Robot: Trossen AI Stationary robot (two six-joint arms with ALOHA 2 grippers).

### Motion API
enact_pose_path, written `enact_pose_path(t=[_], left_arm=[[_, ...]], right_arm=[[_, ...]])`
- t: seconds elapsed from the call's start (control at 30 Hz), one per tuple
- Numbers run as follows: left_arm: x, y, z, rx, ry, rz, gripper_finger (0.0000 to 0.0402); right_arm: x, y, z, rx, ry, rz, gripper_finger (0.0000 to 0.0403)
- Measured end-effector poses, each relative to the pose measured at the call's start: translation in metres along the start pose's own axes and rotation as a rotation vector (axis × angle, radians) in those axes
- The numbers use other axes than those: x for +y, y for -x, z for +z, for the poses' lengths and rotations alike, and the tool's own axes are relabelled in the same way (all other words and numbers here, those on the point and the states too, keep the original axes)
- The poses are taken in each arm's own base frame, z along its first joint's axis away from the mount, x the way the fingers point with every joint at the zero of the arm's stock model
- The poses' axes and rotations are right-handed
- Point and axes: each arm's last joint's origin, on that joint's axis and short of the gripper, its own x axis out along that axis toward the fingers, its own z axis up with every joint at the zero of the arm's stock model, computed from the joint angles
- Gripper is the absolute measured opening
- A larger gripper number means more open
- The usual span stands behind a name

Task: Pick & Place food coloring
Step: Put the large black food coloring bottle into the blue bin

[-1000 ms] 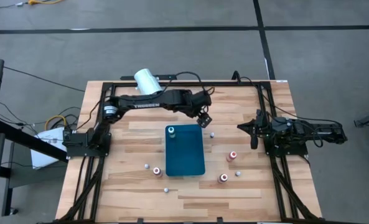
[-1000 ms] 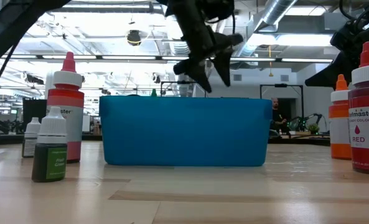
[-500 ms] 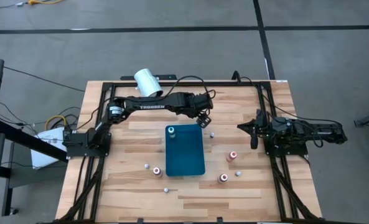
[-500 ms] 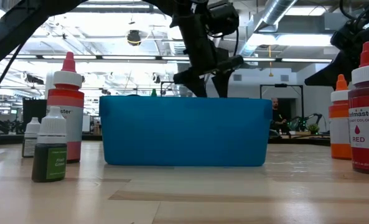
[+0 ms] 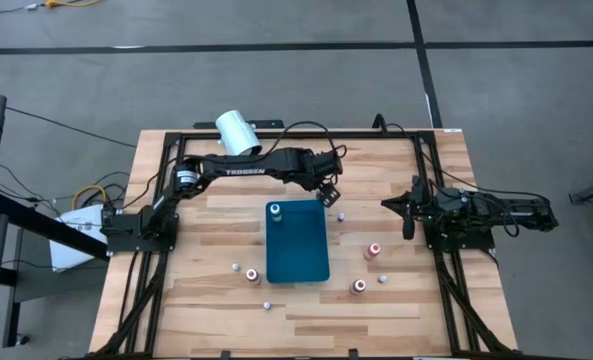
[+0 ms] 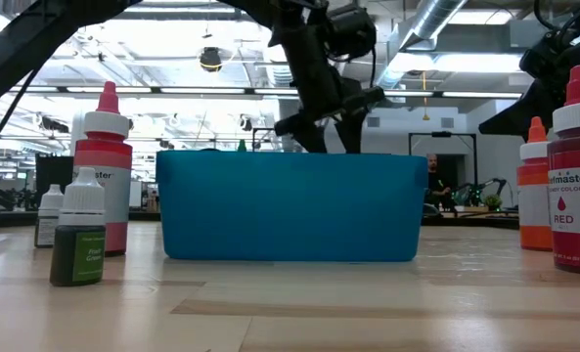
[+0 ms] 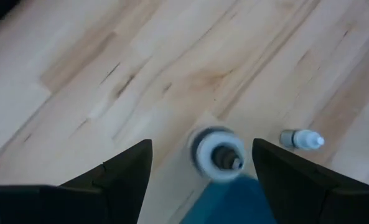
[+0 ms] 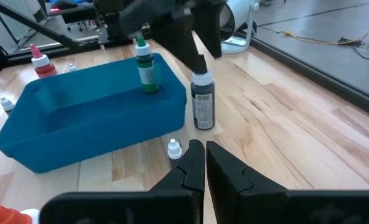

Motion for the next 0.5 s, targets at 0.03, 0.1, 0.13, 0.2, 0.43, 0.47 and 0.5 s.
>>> enact_pose_path(t=[0.03,0.1,0.13,0.2,0.43,0.47,0.5], left_arm=[[0.0,-0.003,-0.001,0.01,-0.003,0.004,0.0269],[0.0,-0.008,-0.004,0.031,-0.007,0.013,0.0269],[-0.001,-0.01,-0.004,0.025,-0.006,0.006,0.0269],[0.0,-0.012,-0.005,0.04,-0.009,0.014,0.0269],[0.0,-0.014,-0.005,0.036,-0.008,0.021,0.0269],[0.0,-0.014,-0.005,0.036,-0.011,0.022,0.0267],[0.0,-0.014,-0.005,0.036,-0.013,0.022,0.0264]], right_arm=[[0.0,0.0,0.0,0.0,0.0,0.0,0.0007],[0.0,0.0,0.0,0.0,0.0,0.0,0.0007],[0.0,0.0,0.0,0.0,0.0,0.0,0.0007],[0.0,0.0,0.0,0.0,0.0,0.0,0.0007],[0.0,0.0,0.0,-0.001,-0.001,0.0,0.0007],[0.0,0.0,0.0,-0.001,-0.001,0.0,0.0007],[0.0,0.0,0.0,0.0,0.0,0.0,0.0007]])
